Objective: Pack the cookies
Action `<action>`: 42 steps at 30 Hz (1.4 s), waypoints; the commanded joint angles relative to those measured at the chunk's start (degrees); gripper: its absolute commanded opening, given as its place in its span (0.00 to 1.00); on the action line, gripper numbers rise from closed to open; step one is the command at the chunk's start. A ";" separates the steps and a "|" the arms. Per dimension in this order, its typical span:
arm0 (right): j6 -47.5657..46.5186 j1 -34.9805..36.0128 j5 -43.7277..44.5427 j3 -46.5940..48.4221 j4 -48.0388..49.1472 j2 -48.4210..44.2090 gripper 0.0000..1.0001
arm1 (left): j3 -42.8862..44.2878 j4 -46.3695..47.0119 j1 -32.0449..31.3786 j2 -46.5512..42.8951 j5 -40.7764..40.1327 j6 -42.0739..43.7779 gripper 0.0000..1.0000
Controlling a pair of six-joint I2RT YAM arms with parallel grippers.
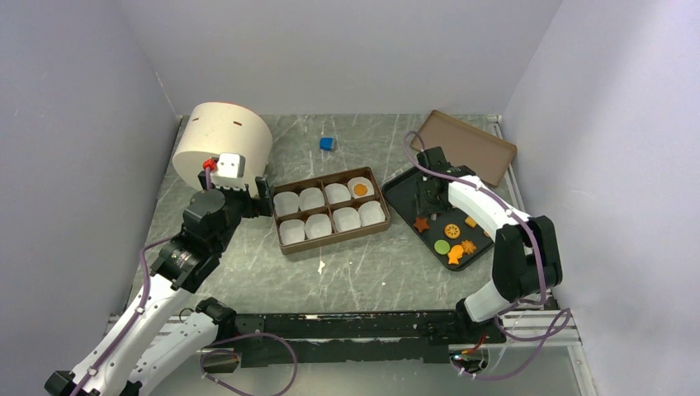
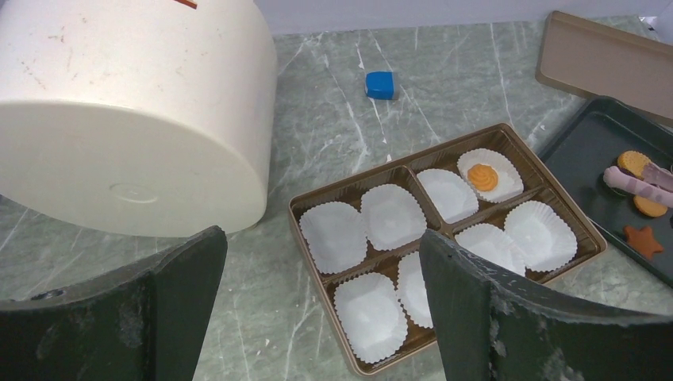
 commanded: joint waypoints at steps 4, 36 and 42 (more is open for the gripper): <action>0.35 -0.62 0.42 -0.84 2.61 0.67 0.47 | -0.21 2.34 0.28 0.04 0.71 1.30 0.96; -1.72 3.88 -1.50 6.12 -0.16 -2.13 0.31 | -0.12 2.40 0.21 0.22 0.84 1.26 0.96; -2.67 7.86 1.21 9.35 -0.97 -2.53 0.31 | -0.13 2.40 0.21 0.15 0.74 1.36 0.96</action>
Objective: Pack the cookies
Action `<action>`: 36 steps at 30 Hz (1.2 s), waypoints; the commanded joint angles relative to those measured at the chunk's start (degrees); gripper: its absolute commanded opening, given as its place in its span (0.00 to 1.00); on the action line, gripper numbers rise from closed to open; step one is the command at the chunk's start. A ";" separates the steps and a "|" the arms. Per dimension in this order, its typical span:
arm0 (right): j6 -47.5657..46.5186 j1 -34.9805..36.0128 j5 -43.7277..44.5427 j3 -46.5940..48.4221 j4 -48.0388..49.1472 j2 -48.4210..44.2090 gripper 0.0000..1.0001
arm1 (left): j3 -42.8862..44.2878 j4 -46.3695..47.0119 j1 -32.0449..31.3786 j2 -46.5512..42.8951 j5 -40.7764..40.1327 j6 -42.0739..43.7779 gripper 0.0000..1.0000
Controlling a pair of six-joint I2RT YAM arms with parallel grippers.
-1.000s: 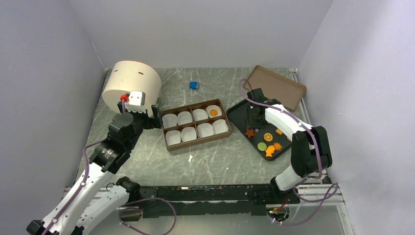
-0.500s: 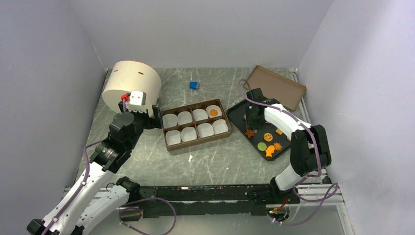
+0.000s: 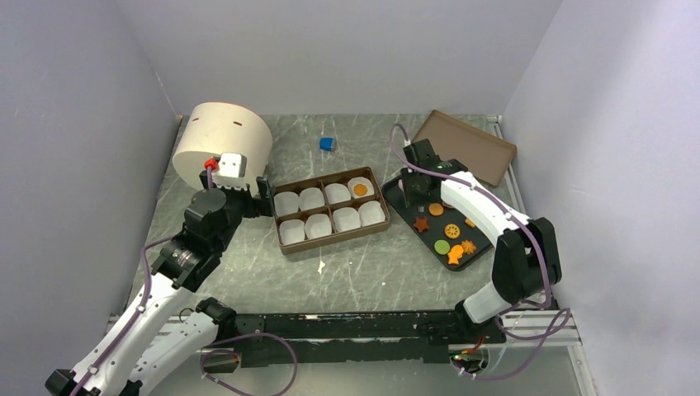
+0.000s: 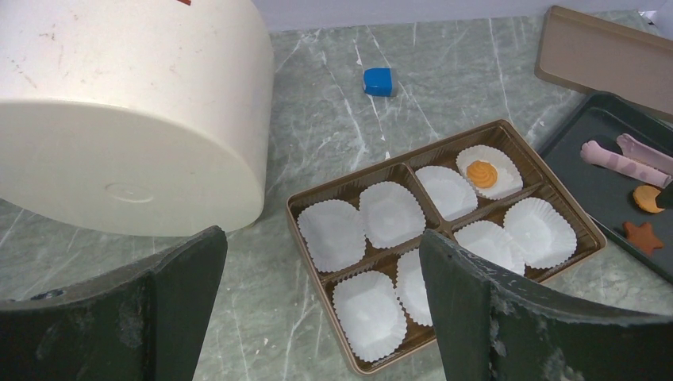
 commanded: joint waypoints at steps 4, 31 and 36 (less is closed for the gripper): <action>-1.67 5.30 4.15 7.23 -0.52 -2.24 0.31 | -0.04 2.30 0.23 -0.24 0.31 1.35 0.96; -2.49 19.22 -4.30 19.03 5.48 15.94 0.31 | -0.26 2.21 0.31 -1.43 0.27 1.26 0.96; -2.74 20.01 -6.13 20.41 5.75 18.27 0.32 | -0.21 2.17 0.30 -1.32 0.36 1.31 0.96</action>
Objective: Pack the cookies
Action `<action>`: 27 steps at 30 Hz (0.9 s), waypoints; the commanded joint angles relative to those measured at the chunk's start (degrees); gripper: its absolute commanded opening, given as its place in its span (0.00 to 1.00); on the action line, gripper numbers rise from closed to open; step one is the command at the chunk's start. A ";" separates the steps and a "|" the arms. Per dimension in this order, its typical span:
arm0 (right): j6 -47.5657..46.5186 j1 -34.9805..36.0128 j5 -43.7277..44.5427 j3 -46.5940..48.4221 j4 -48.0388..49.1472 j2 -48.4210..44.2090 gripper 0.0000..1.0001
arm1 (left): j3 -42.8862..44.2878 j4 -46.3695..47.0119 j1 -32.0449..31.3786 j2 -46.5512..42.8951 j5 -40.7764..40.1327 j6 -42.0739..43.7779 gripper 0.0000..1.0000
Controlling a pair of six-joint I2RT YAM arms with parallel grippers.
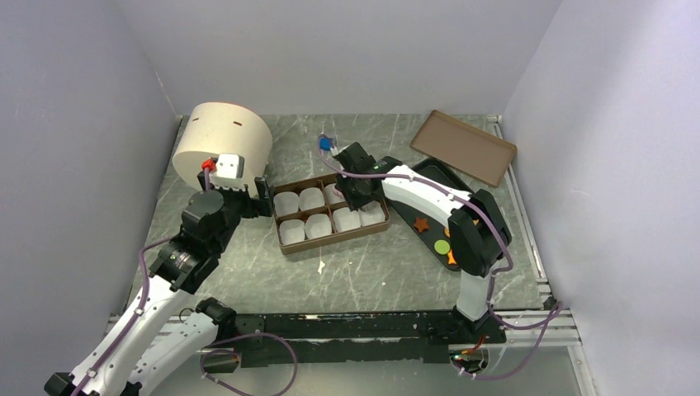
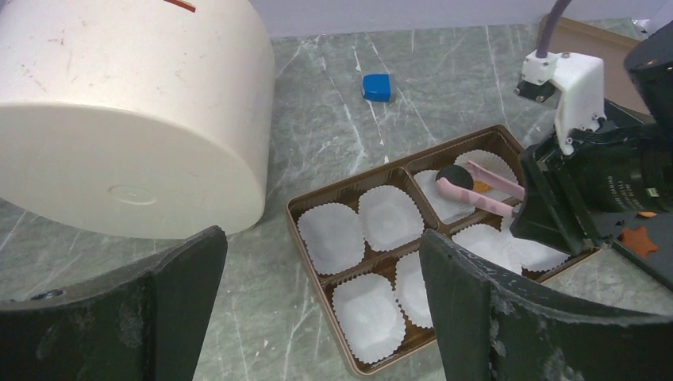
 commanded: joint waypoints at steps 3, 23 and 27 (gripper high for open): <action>-0.97 1.06 -2.50 4.37 2.82 1.46 0.33 | -0.30 2.23 0.23 -0.44 0.37 1.34 0.96; -0.56 1.54 0.10 5.24 0.78 2.53 0.47 | -0.21 2.32 0.25 -0.35 1.28 1.47 0.96; -0.42 1.63 0.51 5.46 0.23 2.23 0.48 | -0.21 2.39 0.24 -0.42 1.30 1.48 0.96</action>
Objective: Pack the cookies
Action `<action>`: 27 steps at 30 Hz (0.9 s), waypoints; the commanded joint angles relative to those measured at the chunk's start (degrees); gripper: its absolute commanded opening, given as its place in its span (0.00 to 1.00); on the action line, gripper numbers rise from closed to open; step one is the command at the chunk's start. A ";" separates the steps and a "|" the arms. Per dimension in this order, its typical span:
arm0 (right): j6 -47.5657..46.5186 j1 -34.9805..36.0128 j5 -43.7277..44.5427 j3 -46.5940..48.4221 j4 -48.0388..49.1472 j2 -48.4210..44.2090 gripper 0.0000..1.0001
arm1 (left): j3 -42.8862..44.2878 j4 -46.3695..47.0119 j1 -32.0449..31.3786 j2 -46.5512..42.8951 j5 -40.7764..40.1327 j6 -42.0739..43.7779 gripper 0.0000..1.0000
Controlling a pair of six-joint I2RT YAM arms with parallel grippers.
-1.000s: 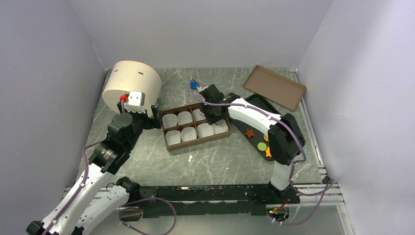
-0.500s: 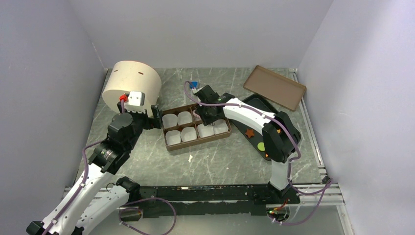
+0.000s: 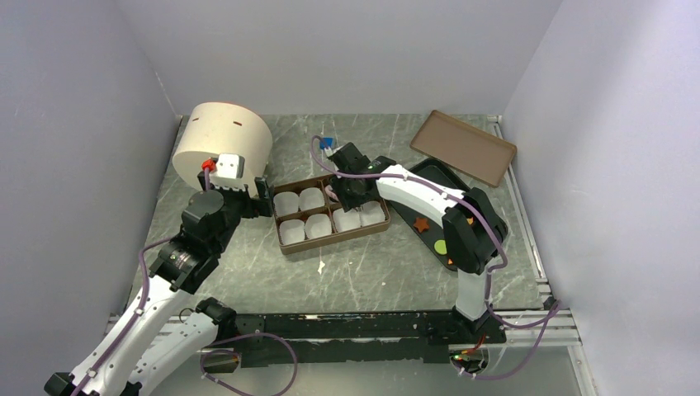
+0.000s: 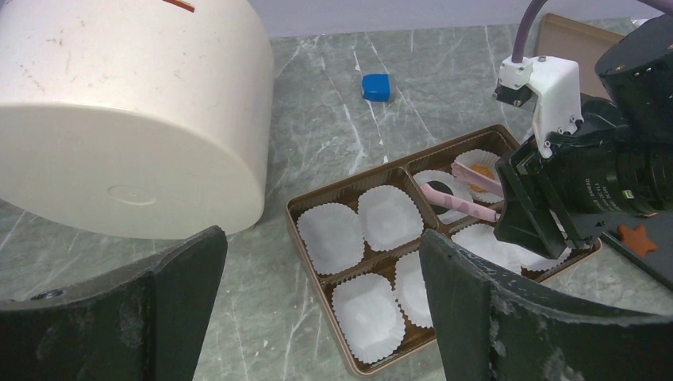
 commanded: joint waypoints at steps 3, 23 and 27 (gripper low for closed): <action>0.23 0.52 2.20 2.21 0.72 -2.40 0.47 | -0.22 2.38 0.28 -0.48 1.17 1.41 0.96; 3.74 -3.06 10.86 -7.77 -3.23 -19.21 0.42 | -0.38 2.40 0.19 -0.70 0.92 1.58 0.96; 5.35 -5.88 10.62 -11.62 -4.79 -22.96 0.42 | -0.31 2.41 0.31 -0.47 1.01 1.61 0.96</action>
